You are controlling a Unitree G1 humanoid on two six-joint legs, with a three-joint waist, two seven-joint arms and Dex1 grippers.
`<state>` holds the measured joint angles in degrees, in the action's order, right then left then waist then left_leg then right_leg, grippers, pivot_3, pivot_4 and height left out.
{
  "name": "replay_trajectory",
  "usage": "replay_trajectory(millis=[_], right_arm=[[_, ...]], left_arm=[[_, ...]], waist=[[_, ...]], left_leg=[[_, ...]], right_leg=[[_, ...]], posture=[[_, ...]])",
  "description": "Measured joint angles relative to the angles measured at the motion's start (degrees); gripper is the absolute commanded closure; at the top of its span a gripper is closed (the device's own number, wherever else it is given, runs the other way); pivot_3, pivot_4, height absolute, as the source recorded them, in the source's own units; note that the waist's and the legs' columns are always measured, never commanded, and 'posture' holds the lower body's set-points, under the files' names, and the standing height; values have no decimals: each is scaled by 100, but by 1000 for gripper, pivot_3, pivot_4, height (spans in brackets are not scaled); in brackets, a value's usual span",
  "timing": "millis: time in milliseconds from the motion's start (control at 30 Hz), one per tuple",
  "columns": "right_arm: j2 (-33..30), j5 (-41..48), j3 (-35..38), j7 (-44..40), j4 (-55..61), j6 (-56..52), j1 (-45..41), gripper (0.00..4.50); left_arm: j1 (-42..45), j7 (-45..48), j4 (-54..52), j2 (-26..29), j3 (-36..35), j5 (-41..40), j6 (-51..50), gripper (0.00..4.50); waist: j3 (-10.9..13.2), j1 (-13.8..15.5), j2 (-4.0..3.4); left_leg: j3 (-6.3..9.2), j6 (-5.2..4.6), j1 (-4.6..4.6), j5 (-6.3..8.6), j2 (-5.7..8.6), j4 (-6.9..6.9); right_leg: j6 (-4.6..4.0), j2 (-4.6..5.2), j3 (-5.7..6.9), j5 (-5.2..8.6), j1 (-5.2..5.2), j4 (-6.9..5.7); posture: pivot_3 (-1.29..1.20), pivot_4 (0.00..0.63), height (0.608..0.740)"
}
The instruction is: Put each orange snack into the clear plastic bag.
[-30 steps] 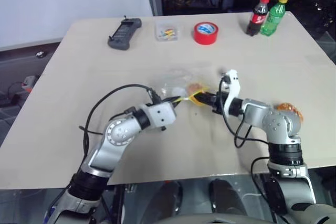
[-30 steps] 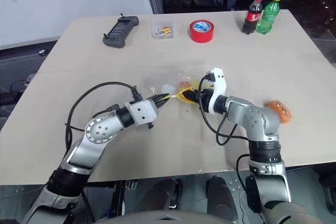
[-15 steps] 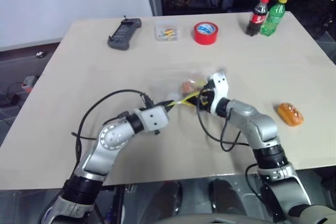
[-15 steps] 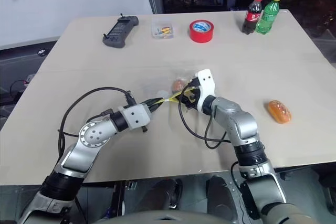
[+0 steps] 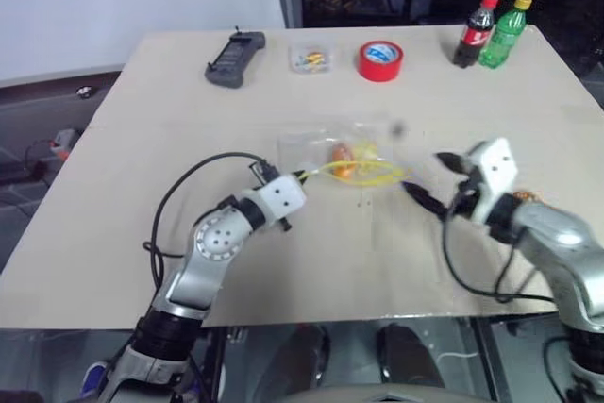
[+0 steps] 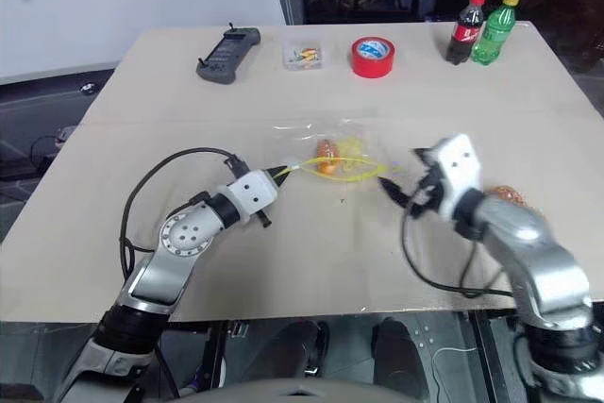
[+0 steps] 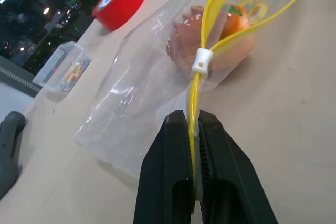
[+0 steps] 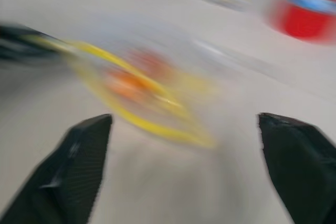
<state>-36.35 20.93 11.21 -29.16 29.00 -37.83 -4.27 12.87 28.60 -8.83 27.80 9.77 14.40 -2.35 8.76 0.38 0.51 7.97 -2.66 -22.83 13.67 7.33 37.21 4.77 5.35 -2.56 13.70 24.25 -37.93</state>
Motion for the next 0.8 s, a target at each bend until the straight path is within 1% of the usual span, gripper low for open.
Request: replay_trajectory(millis=[67,100,233,300,333,400,467,500,533,567,667,733,800], right_arm=[[-348,-373,398,101,-255,174,453,37],[-424,-482,533,127,-391,196,564,37],[-489,-680,892,230,-966,251,730,37],[-488,-701,919,225,-1223,286,739,37],[-450,-685,936,224,-1406,285,733,594],[-350,-645,956,223,-1653,248,729,1318],[-345,-590,961,188,-1715,169,730,2272],[-346,-538,978,160,-1705,135,731,2623],[-345,-476,997,132,-1677,64,735,3195],[-345,-427,1001,103,-1637,22,740,3566],[-333,-260,1025,96,-1471,-123,733,3566],[-186,57,1130,96,-1183,-399,590,3566],[-13,483,1071,92,-691,-788,330,3566]], left_arm=[[46,2,66,1,12,4,20,4500],[47,4,81,1,15,4,27,4500],[99,49,125,2,91,4,40,4500],[135,78,139,2,122,4,60,4500],[161,105,161,11,133,4,76,4500],[167,117,166,20,139,3,101,4500],[167,119,166,37,139,3,109,4500],[167,119,166,44,139,3,109,4500],[167,120,166,48,139,3,109,4500],[166,120,166,57,139,2,109,4500],[165,119,166,62,138,0,108,4500],[164,117,163,64,129,-4,105,4500],[161,117,152,64,115,-7,84,4500]], waist=[[0,28,0],[0,28,0],[0,27,0],[0,35,0],[0,37,0],[0,35,0],[1,35,-1],[1,36,-1],[1,38,-1],[1,38,-1],[1,38,-1],[1,25,-1],[1,11,-2]], left_leg=[[0,0,3,0,-1,0],[-1,0,4,0,-2,0],[-3,-2,14,1,-8,0],[-2,-3,16,1,-8,3],[-2,-2,17,1,-8,3],[-2,-2,17,1,-7,3],[-2,-2,17,1,-7,3],[-1,-2,17,1,-7,3],[0,-2,16,1,-7,3],[0,-3,17,2,-7,3],[0,-15,17,9,-7,3],[0,-15,17,9,-7,3],[1,-17,17,10,-11,3]], right_leg=[[0,-1,0,0,-2,-2],[0,-1,-1,0,-2,-2],[0,-1,-2,0,-12,-2],[0,-2,2,0,-19,0],[0,-1,2,0,-21,1],[0,0,1,0,-21,2],[0,4,0,0,-20,2],[0,6,1,0,-20,2],[0,9,2,0,-21,2],[0,10,3,0,-21,2],[1,10,3,0,-21,2],[1,12,1,0,-21,2],[1,14,1,0,-20,1]], posture=[[0,150,740],[0,150,740],[0,150,740],[0,150,740],[0,150,740],[0,150,740],[0,150,740],[0,150,740],[0,150,740],[0,150,740],[0,150,740],[0,150,740],[0,150,740]])
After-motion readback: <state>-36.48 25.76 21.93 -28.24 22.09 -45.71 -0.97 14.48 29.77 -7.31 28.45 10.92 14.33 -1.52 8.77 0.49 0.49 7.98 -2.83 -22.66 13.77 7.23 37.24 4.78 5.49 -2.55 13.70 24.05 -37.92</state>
